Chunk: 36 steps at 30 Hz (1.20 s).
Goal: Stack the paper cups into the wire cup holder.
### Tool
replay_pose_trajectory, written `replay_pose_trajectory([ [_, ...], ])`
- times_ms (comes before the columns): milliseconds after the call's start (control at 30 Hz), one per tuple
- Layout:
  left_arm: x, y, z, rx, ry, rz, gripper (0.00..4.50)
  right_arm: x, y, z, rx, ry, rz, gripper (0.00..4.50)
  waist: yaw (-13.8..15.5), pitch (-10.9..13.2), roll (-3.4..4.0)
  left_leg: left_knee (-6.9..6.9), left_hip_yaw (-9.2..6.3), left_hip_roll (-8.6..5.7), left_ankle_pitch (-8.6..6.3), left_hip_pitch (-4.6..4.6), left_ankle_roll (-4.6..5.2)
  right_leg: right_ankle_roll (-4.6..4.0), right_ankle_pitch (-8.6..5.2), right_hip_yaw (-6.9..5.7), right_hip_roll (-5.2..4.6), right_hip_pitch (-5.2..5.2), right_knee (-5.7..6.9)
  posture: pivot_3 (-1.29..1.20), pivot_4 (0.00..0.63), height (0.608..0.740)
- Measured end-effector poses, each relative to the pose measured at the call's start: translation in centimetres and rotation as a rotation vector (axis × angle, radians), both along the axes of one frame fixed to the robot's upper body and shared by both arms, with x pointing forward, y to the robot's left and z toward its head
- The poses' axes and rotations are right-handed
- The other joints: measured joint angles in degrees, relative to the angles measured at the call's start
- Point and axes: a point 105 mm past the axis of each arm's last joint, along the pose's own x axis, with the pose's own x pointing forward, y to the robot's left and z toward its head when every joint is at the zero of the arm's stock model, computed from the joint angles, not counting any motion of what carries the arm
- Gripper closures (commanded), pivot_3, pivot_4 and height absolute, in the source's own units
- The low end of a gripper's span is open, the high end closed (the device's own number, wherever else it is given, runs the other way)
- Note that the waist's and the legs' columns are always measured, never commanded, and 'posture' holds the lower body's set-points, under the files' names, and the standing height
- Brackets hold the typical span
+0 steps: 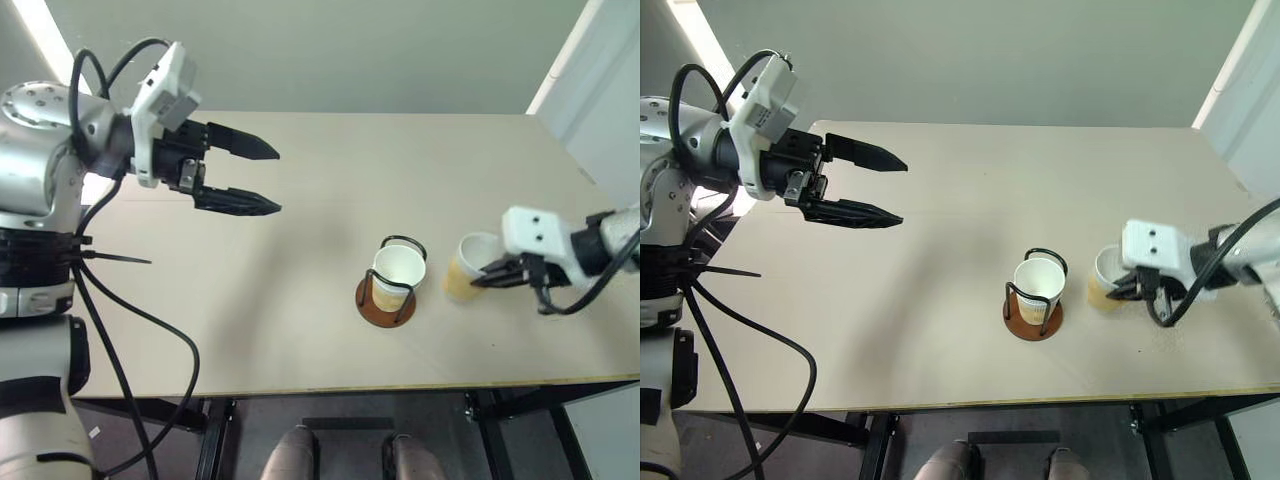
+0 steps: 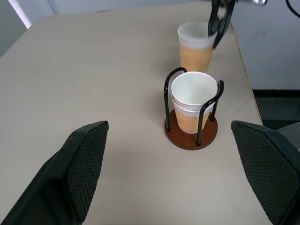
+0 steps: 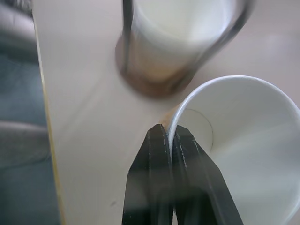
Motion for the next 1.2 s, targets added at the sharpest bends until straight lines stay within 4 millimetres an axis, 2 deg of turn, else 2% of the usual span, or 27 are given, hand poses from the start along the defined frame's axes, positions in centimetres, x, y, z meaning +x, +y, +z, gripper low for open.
replay_pose_trajectory([
  [100,0.0,0.0,0.0,-0.001,-0.002,0.001,0.00,-0.2,1.5,3.3,0.036,-0.072,0.061,4.46,-0.1,0.0,0.00,-0.02,0.00,0.01,-0.01,-0.01,0.01,-0.06,-0.04,-0.01,0.02,-0.07,0.04,0.00,0.150,0.740],
  [233,-0.1,-0.1,0.0,0.001,-0.004,-0.005,0.00,-0.8,3.6,4.8,0.059,-0.078,0.155,4.46,-0.1,0.0,0.00,-0.05,-0.03,0.02,-0.01,-0.04,0.00,-0.11,-0.06,-0.02,0.02,-0.11,0.03,0.00,0.150,0.740],
  [433,-0.1,-0.2,0.0,0.001,-0.005,-0.010,0.00,-1.1,5.5,4.6,0.045,-0.045,0.250,4.46,-0.1,0.0,0.00,-0.04,-0.04,0.01,0.00,-0.07,0.00,-0.15,-0.08,-0.03,0.01,-0.15,0.04,0.00,0.150,0.740],
  [633,-0.2,-0.4,0.0,0.005,-0.005,-0.016,0.00,-0.7,7.4,3.2,0.024,-0.013,0.333,4.46,-0.2,0.0,0.01,-0.03,-0.05,0.03,0.01,-0.05,-0.03,-0.20,-0.10,-0.04,0.01,-0.21,0.20,0.00,0.150,0.740],
  [900,-0.5,-0.3,0.1,0.018,-0.004,-0.015,0.00,0.2,7.2,2.8,-0.016,-0.034,0.341,4.46,-0.2,0.0,0.01,-0.05,-0.05,0.04,0.01,-0.06,-0.04,-0.32,-0.15,-0.04,0.00,-0.26,0.26,0.00,0.150,0.740],
  [1200,-0.6,0.1,0.2,0.029,-0.008,-0.002,0.00,-0.1,7.0,2.2,-0.038,-0.005,0.372,4.46,-0.2,0.0,0.01,-0.04,-0.04,0.05,0.02,-0.06,-0.08,-0.37,-0.17,-0.05,0.00,-0.30,0.35,0.00,0.150,0.740],
])
